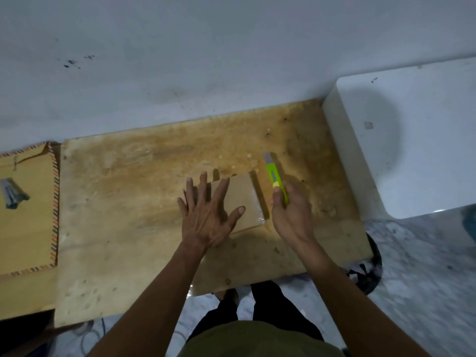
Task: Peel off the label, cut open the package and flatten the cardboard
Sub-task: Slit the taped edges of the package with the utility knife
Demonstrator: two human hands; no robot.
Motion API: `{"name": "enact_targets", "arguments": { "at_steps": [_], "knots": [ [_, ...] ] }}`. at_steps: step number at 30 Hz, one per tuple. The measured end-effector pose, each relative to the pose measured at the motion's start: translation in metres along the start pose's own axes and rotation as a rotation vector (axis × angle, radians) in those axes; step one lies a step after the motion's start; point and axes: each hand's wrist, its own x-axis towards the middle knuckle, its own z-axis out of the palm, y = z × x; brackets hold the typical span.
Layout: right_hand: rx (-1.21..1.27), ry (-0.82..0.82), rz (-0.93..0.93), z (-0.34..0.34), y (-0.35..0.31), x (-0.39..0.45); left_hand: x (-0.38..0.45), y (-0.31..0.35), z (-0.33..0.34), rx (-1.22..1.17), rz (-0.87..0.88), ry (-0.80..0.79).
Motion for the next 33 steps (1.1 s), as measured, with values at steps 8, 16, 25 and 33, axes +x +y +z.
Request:
{"name": "enact_targets", "arguments": {
  "at_steps": [8, 16, 25, 33],
  "knots": [
    [-0.148, -0.001, -0.136, 0.011, -0.004, -0.01, -0.003, 0.005, 0.017, 0.057, 0.025, 0.072],
    [-0.217, 0.014, -0.156, 0.024, 0.003, -0.011, 0.0, 0.002, 0.02, 0.096, 0.027, 0.063],
    [-0.207, 0.034, -0.155, 0.027, -0.001, -0.014, -0.001, 0.003, 0.022, 0.138, 0.027, 0.069],
    [-0.258, 0.04, -0.157, 0.029, -0.005, -0.018, 0.0, 0.004, 0.022, 0.145, 0.016, 0.063]
  ]
}}
